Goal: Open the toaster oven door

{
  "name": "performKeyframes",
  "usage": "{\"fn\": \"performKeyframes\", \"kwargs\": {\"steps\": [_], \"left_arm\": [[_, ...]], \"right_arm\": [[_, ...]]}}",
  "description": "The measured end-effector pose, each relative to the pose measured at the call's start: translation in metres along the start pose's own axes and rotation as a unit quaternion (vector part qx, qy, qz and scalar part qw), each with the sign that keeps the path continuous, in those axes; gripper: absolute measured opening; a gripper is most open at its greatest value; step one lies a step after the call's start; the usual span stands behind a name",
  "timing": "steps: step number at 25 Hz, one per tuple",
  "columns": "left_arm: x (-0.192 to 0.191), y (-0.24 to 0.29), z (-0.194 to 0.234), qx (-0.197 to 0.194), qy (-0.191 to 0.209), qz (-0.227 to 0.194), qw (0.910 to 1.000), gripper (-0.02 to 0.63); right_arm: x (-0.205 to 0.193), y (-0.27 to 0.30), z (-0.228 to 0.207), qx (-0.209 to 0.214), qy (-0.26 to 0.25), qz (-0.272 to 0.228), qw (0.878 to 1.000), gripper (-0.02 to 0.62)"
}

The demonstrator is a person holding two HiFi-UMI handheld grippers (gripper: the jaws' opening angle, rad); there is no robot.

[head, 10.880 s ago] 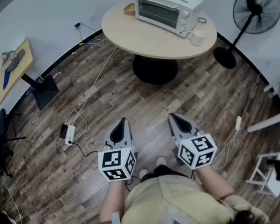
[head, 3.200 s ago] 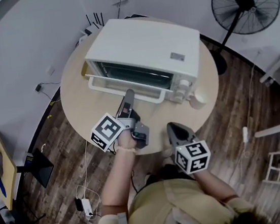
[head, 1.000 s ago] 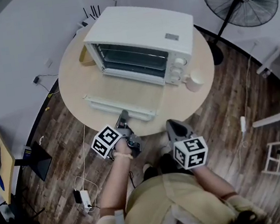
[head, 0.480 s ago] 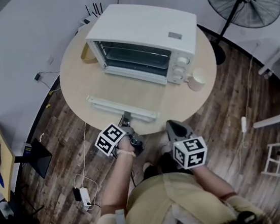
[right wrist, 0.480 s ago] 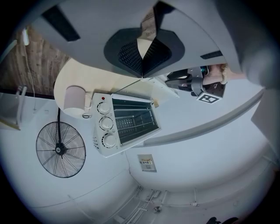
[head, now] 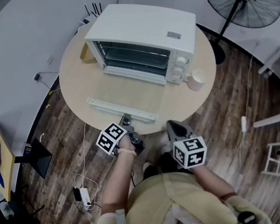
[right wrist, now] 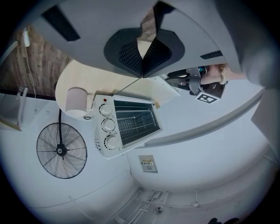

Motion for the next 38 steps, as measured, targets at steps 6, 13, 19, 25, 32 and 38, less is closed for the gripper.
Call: {"fn": "performKeyframes", "kwargs": {"steps": [6,13,19,25,32,38], "left_arm": [[-0.002,0.001,0.004,0.014,-0.005,0.001,0.9999,0.098],[-0.003,-0.001,0.009,0.032,0.001,0.002,0.9995,0.098],[-0.007,-0.004,0.021,0.049,-0.013,0.007,0.9987,0.075],[-0.005,-0.009,0.022,0.047,-0.008,0.002,0.9989,0.075],[0.005,-0.024,0.003,0.009,0.049,-0.022,0.9985,0.07],[0.012,-0.041,-0.02,-0.029,0.145,-0.044,0.9881,0.046]], "right_arm": [[-0.001,0.0,-0.004,-0.002,0.003,0.001,1.0,0.003],[0.0,-0.001,-0.004,-0.002,0.004,0.002,1.0,0.003],[-0.002,-0.001,-0.003,0.001,0.003,0.002,1.0,0.003],[-0.001,-0.001,-0.001,0.006,0.002,0.002,1.0,0.003],[0.003,-0.003,-0.002,0.004,-0.001,-0.003,1.0,0.003],[0.01,-0.004,-0.007,-0.002,0.001,-0.013,1.0,0.003]]}}
Point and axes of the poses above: the fingertips, and each gripper's own axes: y forward along the fingers, z to its left, x out of its top, the point moved 3 cm from there along -y, backward along the fingers, and after that the axes turned 6 degrees about -z, right-handed, at the moved point
